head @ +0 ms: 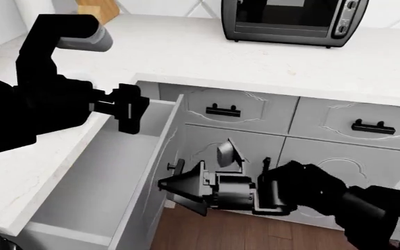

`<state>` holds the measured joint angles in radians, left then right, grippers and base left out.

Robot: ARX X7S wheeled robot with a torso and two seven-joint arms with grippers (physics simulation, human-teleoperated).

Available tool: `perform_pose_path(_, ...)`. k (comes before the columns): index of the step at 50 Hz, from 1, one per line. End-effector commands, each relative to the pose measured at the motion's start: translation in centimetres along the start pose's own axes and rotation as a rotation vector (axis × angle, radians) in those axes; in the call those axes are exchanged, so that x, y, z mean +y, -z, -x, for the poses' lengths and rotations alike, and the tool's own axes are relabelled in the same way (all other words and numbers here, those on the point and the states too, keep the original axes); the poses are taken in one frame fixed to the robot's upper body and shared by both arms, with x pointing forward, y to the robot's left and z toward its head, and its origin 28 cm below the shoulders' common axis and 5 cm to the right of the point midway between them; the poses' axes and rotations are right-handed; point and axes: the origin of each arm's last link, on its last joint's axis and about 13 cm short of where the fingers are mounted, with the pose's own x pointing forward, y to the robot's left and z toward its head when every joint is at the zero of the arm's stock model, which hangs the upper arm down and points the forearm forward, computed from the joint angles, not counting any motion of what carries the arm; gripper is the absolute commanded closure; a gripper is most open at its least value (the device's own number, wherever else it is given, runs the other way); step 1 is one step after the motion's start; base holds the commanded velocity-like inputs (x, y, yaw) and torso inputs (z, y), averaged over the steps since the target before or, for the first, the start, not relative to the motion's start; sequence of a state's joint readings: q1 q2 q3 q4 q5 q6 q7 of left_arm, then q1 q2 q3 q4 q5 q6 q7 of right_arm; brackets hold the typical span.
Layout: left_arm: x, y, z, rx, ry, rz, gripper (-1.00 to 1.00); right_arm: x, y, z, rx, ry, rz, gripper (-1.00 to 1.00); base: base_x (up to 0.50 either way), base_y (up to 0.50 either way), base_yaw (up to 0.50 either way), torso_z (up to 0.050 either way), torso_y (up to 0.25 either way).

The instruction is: Place the bar in the bowl and close the drawer.

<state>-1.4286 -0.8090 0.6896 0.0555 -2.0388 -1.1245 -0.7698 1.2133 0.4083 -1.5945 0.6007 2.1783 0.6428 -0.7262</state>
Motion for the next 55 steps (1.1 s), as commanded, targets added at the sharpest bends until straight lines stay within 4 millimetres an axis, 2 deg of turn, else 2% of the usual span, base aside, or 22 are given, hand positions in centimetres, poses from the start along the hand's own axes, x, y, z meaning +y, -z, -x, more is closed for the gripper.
perform_pose_path(1, -0.5, -0.2, 0.3, -0.011, -0.001, -0.013, -1.0, 2.2, 4.3, 5.1, -0.118, 0.013, 0.053, -1.0, 0.0, 0.0, 0.0, 0.0, 0.0)
perform_pose_path(5, -0.8, -0.2, 0.2, -0.009, 0.002, -0.019, -1.0, 2.4, 5.9, 6.8, -0.183, 0.015, 0.06, -1.0, 0.0, 0.0, 0.0, 0.0, 0.0)
perform_pose_path(10, -1.4, -0.2, 0.0, -0.003, 0.006, -0.037, -1.0, 1.7, 8.2, 9.0, -0.295, 0.004, 0.061, -1.0, 0.0, 0.0, 0.0, 0.0, 0.0)
perform_pose_path(16, -2.7, -0.2, -0.5, 0.007, 0.011, -0.076, -1.0, 0.4, 11.0, 11.5, -0.455, -0.018, 0.043, -1.0, 0.0, 0.0, 0.0, 0.0, 0.0)
perform_pose_path(23, -4.5, 0.0, -1.4, 0.031, 0.006, -0.137, -1.0, -0.5, 13.1, 14.0, -0.638, 0.02, 0.063, -1.0, 0.0, 0.0, 0.0, 0.0, 0.0)
perform_pose_path(34, -7.9, 1.0, -3.0, 0.069, -0.063, -0.299, -1.0, -4.6, 14.1, 15.6, -0.814, 0.043, -0.021, -1.0, 0.0, 0.0, 0.0, 0.0, 0.0)
perform_pose_path(46, -12.0, 2.5, -3.7, 0.122, -0.157, -0.413, -1.0, -5.7, 14.0, 15.4, -0.866, 0.052, -0.068, -1.0, 0.0, 0.0, 0.0, 0.0, 0.0)
perform_pose_path(55, -14.9, 4.9, -4.2, 0.138, -0.226, -0.551, -1.0, -6.1, 13.8, 15.6, -0.881, 0.047, -0.082, -1.0, 0.0, 0.0, 0.0, 0.0, 0.0)
